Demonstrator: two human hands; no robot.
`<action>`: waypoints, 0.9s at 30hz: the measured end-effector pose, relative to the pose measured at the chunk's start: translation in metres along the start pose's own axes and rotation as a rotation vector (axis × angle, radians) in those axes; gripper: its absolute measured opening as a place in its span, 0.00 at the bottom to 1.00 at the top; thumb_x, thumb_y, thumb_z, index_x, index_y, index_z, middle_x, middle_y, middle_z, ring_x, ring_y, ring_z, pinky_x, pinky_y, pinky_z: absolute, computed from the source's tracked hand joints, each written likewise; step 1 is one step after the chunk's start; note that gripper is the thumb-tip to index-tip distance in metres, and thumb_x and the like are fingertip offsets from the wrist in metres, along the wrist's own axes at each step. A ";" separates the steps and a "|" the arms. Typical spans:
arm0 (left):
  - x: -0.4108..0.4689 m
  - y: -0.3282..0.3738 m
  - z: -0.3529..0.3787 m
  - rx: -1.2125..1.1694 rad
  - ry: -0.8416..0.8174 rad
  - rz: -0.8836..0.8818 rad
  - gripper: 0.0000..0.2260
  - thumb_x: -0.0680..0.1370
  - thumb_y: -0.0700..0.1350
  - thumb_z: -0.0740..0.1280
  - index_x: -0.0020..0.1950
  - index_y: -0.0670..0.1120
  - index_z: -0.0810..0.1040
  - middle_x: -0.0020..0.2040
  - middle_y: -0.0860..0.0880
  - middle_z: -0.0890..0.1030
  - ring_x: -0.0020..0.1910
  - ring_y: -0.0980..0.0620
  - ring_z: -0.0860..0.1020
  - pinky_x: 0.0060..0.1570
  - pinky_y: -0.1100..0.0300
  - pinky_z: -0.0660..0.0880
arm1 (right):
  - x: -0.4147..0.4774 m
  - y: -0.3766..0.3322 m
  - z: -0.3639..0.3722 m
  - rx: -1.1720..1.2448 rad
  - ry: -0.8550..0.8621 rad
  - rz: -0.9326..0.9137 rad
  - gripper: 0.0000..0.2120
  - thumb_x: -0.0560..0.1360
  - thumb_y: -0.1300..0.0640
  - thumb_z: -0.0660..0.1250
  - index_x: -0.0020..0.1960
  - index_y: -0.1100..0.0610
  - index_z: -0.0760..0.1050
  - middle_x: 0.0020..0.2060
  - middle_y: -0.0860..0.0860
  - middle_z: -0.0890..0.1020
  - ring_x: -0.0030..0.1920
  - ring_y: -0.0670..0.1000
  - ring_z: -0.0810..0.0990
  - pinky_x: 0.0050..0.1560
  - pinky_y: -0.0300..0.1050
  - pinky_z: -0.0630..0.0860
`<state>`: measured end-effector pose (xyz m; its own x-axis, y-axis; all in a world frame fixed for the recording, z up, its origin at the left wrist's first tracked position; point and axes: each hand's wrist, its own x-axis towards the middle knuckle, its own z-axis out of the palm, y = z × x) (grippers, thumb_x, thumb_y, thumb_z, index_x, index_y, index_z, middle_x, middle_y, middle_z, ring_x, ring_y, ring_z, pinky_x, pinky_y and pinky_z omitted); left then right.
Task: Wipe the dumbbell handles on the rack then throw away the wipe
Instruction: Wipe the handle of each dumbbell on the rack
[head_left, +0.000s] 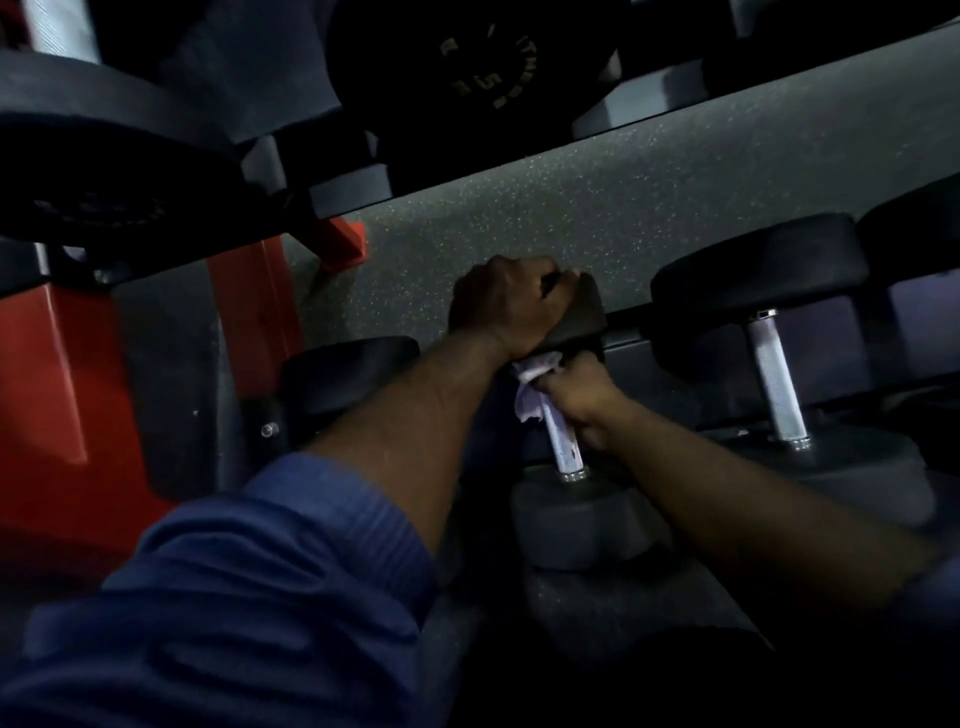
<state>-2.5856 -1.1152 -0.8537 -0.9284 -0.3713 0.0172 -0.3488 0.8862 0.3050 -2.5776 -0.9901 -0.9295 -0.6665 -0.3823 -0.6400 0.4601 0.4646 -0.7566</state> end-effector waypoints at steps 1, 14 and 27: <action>0.000 -0.002 0.000 -0.008 0.004 0.007 0.20 0.80 0.67 0.59 0.54 0.57 0.85 0.49 0.48 0.86 0.47 0.42 0.84 0.48 0.53 0.79 | 0.002 -0.004 -0.003 0.089 -0.080 0.063 0.06 0.74 0.65 0.71 0.47 0.68 0.82 0.44 0.68 0.84 0.43 0.63 0.85 0.50 0.65 0.82; 0.000 -0.012 0.013 -0.073 0.099 0.086 0.21 0.80 0.65 0.59 0.51 0.54 0.85 0.45 0.48 0.87 0.44 0.42 0.84 0.43 0.53 0.79 | 0.026 -0.010 -0.011 0.414 -0.499 0.360 0.14 0.79 0.73 0.61 0.45 0.64 0.84 0.41 0.59 0.86 0.40 0.53 0.85 0.47 0.46 0.83; 0.000 -0.010 0.011 -0.099 0.112 0.062 0.21 0.79 0.66 0.60 0.50 0.54 0.85 0.46 0.50 0.87 0.45 0.44 0.84 0.43 0.55 0.78 | 0.000 0.007 -0.008 0.614 -0.051 0.145 0.15 0.66 0.72 0.74 0.52 0.71 0.80 0.43 0.66 0.85 0.42 0.63 0.86 0.42 0.54 0.83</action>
<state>-2.5829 -1.1211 -0.8676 -0.9257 -0.3500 0.1431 -0.2717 0.8789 0.3920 -2.5791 -0.9807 -0.9340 -0.5499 -0.3948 -0.7360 0.8068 -0.0230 -0.5904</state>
